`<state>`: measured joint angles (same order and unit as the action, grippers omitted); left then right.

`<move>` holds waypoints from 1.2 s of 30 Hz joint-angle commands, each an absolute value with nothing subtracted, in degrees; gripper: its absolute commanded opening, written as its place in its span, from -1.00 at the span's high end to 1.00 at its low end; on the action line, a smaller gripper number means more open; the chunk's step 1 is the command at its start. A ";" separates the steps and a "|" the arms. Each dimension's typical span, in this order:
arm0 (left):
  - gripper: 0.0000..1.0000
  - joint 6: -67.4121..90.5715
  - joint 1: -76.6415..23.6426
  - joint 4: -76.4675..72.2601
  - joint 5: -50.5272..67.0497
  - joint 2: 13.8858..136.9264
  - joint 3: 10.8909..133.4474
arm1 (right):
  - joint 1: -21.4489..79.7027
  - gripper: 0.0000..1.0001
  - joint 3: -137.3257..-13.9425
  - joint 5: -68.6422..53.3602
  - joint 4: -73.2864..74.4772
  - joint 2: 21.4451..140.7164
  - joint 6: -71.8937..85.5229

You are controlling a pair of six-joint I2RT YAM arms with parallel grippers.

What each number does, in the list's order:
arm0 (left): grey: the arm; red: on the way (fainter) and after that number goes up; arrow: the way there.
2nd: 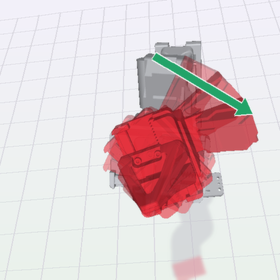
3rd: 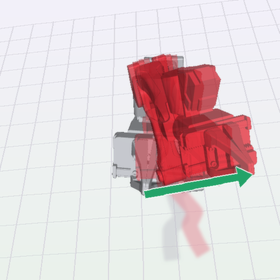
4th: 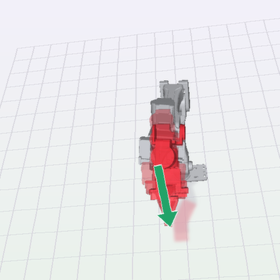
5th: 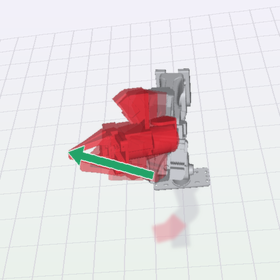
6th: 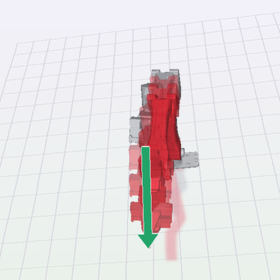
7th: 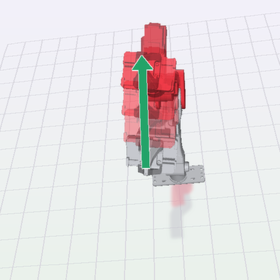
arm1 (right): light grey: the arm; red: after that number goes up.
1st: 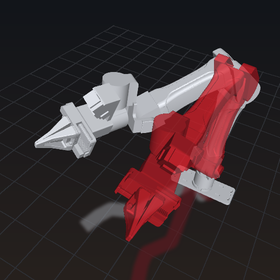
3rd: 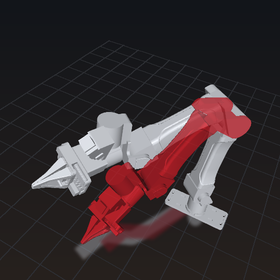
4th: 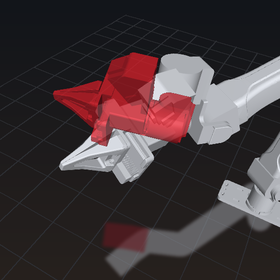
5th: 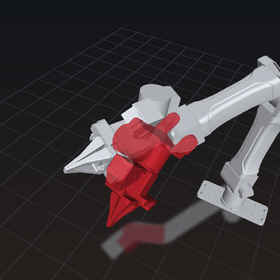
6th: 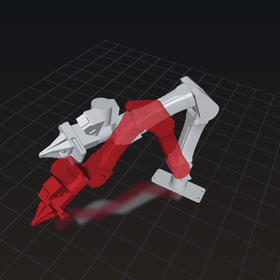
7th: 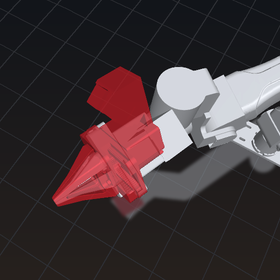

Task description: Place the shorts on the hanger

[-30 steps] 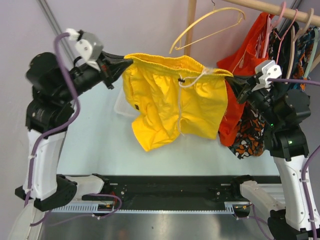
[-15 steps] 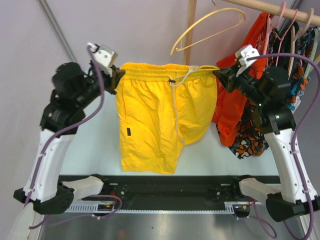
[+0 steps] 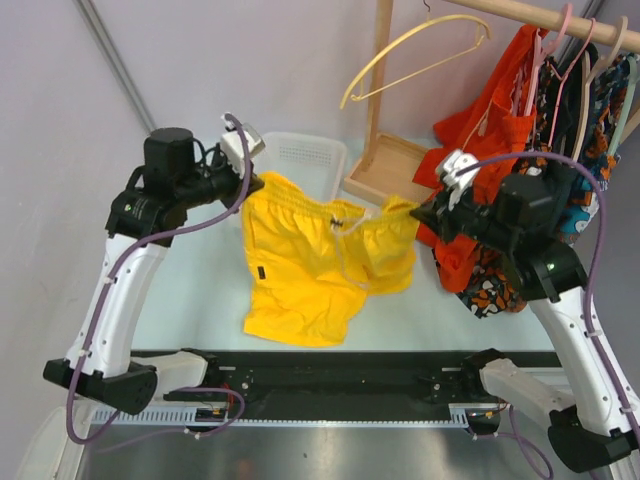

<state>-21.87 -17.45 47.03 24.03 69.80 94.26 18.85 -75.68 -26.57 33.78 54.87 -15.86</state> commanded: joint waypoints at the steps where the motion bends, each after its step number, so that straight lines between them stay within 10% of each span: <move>1: 1.00 -31.97 -15.91 57.28 35.32 72.77 89.93 | 24.86 1.00 -69.19 -24.44 40.52 54.31 -18.28; 19: 0.99 -50.52 -16.00 28.06 30.67 60.92 36.33 | 29.77 1.00 -38.68 -16.62 15.65 60.30 -33.13; 32: 0.94 -63.19 -19.34 22.23 20.74 55.47 24.88 | 44.12 1.00 -18.02 2.28 0.53 49.57 -46.49; 35: 0.44 -64.51 -19.34 25.74 22.93 50.20 24.70 | 44.12 0.68 -20.03 1.50 4.73 48.17 -45.88; 36: 0.16 -64.16 -19.42 28.01 23.64 49.14 25.74 | 44.03 0.02 -21.34 1.15 6.31 47.99 -45.10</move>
